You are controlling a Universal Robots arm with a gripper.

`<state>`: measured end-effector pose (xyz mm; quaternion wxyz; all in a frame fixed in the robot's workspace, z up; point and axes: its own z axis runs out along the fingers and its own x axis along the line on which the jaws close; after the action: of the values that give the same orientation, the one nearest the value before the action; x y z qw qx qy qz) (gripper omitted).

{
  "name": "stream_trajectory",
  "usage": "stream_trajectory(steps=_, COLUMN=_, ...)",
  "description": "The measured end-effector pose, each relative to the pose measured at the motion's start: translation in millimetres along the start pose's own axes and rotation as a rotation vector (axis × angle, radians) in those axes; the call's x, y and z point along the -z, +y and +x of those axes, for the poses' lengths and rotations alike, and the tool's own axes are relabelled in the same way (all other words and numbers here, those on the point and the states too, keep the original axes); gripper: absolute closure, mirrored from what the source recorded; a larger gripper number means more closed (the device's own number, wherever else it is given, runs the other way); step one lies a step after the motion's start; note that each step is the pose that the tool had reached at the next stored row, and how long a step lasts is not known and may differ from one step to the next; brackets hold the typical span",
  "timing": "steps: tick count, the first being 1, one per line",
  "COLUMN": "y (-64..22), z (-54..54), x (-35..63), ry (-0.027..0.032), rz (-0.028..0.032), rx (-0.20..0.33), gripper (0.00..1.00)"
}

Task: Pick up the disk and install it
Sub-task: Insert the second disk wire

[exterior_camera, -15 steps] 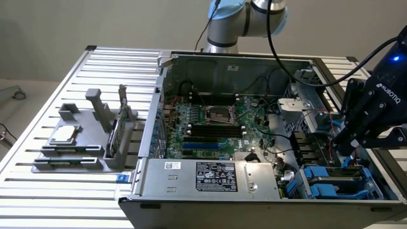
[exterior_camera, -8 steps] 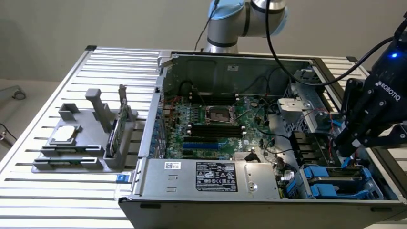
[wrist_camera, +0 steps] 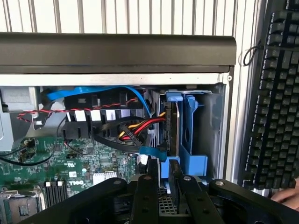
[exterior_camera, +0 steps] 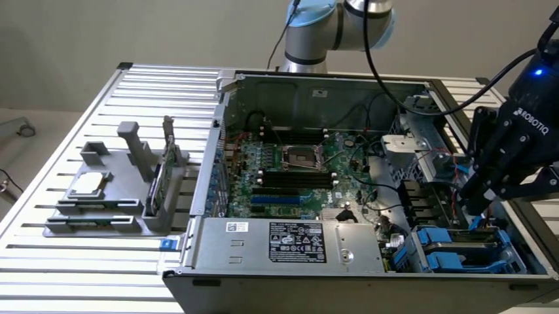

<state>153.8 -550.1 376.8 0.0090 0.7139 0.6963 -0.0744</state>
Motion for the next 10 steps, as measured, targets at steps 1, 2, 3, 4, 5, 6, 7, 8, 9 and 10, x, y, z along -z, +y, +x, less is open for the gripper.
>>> stream_trajectory(steps=1, y=0.0, z=0.7, x=-0.3, ry=0.0001, rz=-0.0009, rx=0.001, gripper=0.76)
stream_trajectory(steps=2, y=0.0, z=1.2, x=-0.7, ry=0.0001, rz=-0.0018, rx=0.002, gripper=0.76)
stream_trajectory(steps=3, y=0.1, z=1.8, x=-1.0, ry=-0.0001, rz=-0.0027, rx=0.003, gripper=0.76)
stream_trajectory(steps=4, y=0.1, z=2.1, x=-1.7, ry=0.0001, rz=-0.0033, rx=0.004, gripper=0.76)
stream_trajectory(steps=5, y=0.1, z=2.2, x=-2.2, ry=-0.0002, rz=-0.0035, rx=0.005, gripper=0.76)
stream_trajectory(steps=6, y=0.2, z=2.3, x=-2.4, ry=-0.0006, rz=-0.0037, rx=0.005, gripper=0.76)
stream_trajectory(steps=7, y=0.2, z=2.3, x=-2.7, ry=-0.0014, rz=-0.0037, rx=0.006, gripper=0.76)
stream_trajectory(steps=8, y=0.2, z=2.3, x=-2.8, ry=-0.0023, rz=-0.0038, rx=0.006, gripper=0.76)
stream_trajectory(steps=9, y=0.2, z=2.3, x=-2.9, ry=-0.0037, rz=-0.0039, rx=0.006, gripper=0.76)
stream_trajectory(steps=10, y=0.2, z=2.2, x=-3.0, ry=-0.0063, rz=-0.0039, rx=0.005, gripper=0.76)
